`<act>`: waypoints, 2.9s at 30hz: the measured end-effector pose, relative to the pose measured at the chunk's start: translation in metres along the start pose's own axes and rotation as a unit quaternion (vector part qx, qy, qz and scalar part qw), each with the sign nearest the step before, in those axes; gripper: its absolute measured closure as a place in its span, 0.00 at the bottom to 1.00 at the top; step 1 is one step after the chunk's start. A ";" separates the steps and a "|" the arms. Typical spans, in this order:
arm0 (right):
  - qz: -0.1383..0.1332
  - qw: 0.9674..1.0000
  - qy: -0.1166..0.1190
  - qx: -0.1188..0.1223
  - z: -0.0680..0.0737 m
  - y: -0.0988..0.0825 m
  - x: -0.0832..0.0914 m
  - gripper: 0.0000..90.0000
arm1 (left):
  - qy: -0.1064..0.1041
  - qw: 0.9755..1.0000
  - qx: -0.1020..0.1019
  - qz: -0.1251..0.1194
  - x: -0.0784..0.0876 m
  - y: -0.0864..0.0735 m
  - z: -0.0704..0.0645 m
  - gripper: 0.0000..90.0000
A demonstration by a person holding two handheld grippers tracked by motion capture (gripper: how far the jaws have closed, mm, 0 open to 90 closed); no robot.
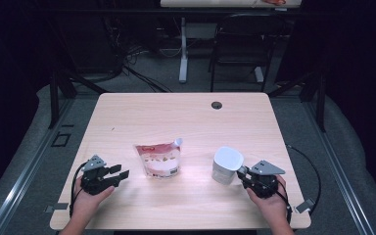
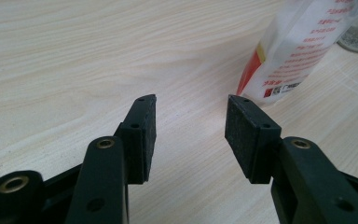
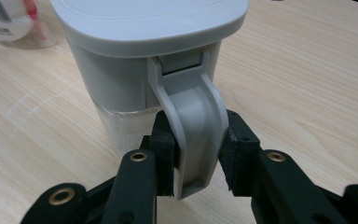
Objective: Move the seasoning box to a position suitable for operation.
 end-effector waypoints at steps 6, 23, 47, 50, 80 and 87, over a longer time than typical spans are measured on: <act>0.003 1.000 0.023 0.019 0.010 0.001 0.000 0.77 | 0.002 1.000 0.000 -0.003 -0.001 0.000 0.000 0.59; 0.005 0.994 0.094 0.063 0.035 0.002 0.000 0.77 | 0.001 1.000 -0.001 -0.001 -0.001 0.000 0.000 0.59; -0.011 0.996 0.089 0.013 0.016 -0.003 0.008 0.63 | 0.002 1.000 0.001 0.000 -0.001 -0.001 0.001 0.59; -0.013 0.996 0.086 0.003 0.011 -0.003 0.009 0.63 | 0.002 1.000 0.001 0.000 -0.001 -0.001 0.001 0.59; -0.052 0.997 0.037 -0.039 -0.008 0.004 0.032 0.52 | 0.004 1.000 -0.001 0.003 -0.002 -0.001 0.001 0.60; -0.037 0.997 0.021 -0.062 -0.009 0.016 0.034 0.55 | 0.004 1.000 -0.001 0.004 0.000 -0.001 0.001 0.60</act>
Point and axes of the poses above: each handheld gripper's, and its own axes: x roughly backward along the jaws, y roughly out of its top, z roughly to its left, the point moved 7 cm from there along -x, roughly forward along the jaws, and after that the axes turned 1 degree about -x, right-handed, at the moved point
